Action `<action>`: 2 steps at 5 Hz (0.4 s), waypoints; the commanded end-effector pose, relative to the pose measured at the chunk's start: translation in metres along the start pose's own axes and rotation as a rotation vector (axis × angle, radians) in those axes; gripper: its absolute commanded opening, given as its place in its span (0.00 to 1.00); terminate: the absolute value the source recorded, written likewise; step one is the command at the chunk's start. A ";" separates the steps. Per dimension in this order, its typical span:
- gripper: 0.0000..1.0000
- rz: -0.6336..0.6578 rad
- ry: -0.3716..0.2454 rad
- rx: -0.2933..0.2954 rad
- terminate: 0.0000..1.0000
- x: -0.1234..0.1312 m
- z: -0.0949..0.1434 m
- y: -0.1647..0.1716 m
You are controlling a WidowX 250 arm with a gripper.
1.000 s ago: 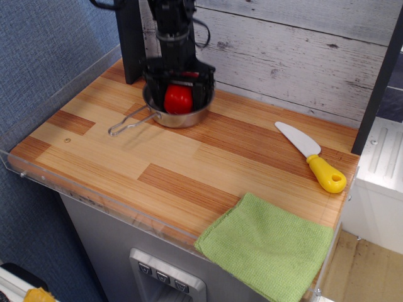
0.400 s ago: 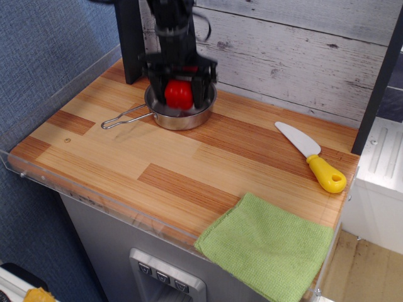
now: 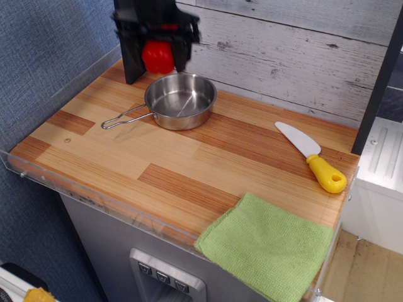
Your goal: Place the red pepper to the right of the silver pot.
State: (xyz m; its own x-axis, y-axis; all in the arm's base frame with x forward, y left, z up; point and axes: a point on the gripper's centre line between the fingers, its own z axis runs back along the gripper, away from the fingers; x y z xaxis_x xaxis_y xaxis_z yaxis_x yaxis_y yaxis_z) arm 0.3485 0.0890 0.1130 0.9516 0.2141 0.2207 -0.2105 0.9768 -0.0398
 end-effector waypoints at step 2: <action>0.00 -0.178 0.018 -0.046 0.00 -0.030 0.009 -0.097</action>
State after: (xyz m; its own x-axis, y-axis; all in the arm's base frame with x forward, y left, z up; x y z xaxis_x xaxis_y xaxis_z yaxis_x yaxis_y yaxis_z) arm 0.3396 -0.0143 0.1022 0.9859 0.0395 0.1627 -0.0327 0.9985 -0.0443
